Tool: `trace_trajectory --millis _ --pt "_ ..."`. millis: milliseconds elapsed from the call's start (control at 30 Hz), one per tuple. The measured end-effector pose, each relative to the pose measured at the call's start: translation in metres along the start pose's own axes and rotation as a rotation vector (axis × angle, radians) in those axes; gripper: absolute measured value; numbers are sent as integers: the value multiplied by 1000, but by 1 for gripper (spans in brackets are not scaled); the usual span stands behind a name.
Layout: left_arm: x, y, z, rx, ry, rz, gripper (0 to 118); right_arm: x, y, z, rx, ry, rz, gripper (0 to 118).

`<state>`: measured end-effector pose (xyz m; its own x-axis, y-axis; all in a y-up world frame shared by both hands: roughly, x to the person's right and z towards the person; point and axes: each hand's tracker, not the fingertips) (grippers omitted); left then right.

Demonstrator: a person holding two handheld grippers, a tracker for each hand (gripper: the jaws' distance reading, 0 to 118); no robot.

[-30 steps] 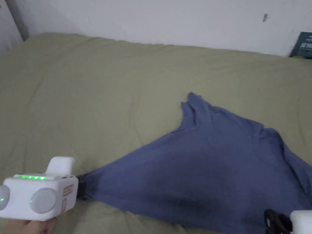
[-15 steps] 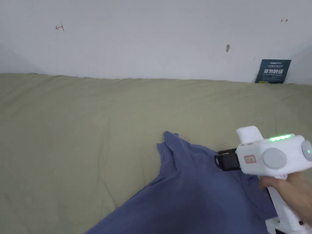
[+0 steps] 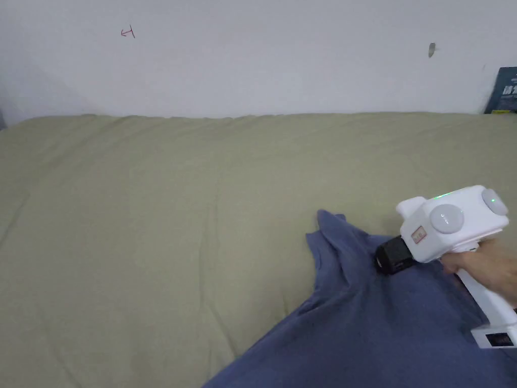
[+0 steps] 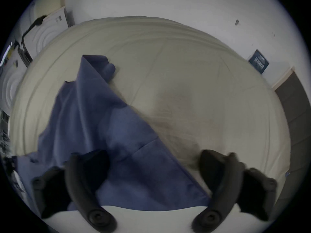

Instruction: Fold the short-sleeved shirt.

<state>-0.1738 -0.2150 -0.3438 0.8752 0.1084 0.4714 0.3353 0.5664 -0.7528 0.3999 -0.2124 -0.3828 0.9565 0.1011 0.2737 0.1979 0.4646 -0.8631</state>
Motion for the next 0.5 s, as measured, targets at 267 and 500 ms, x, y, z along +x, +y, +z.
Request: trace_trajectory --millis 267,500 --pt "4 0 4 -10 12 -9 0 1 20 51 -11 101 121 3" --pt "8 30 29 53 2 8 0 23 -6 157 130 63 130 3"
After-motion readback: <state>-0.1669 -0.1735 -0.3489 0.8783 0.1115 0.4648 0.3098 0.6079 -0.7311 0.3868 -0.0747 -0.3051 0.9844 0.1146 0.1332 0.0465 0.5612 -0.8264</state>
